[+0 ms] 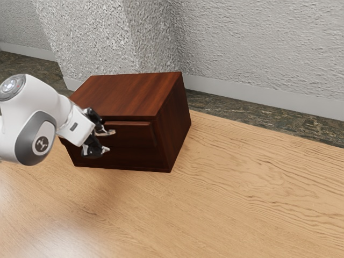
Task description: Pull the drawer handle with one arm to open the drawer
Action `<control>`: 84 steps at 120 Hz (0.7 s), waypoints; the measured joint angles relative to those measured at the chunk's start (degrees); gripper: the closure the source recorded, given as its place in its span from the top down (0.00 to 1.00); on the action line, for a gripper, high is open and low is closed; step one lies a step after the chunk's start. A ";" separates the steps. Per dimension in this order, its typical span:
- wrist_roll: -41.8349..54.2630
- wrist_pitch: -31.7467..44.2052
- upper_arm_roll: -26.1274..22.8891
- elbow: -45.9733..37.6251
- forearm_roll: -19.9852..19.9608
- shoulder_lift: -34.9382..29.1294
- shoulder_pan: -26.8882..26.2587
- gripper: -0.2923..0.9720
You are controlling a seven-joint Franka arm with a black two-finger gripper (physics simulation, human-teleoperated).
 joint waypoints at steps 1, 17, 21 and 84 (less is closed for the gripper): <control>0.00 0.00 0.00 -0.08 -0.01 -0.10 0.00 0.41; 0.09 -0.13 0.00 -1.10 -0.11 -1.71 0.00 0.37; 0.11 -0.21 0.02 -1.57 -0.07 -2.29 -0.05 0.38; 0.21 -0.52 1.05 -4.57 0.77 -5.47 0.09 0.60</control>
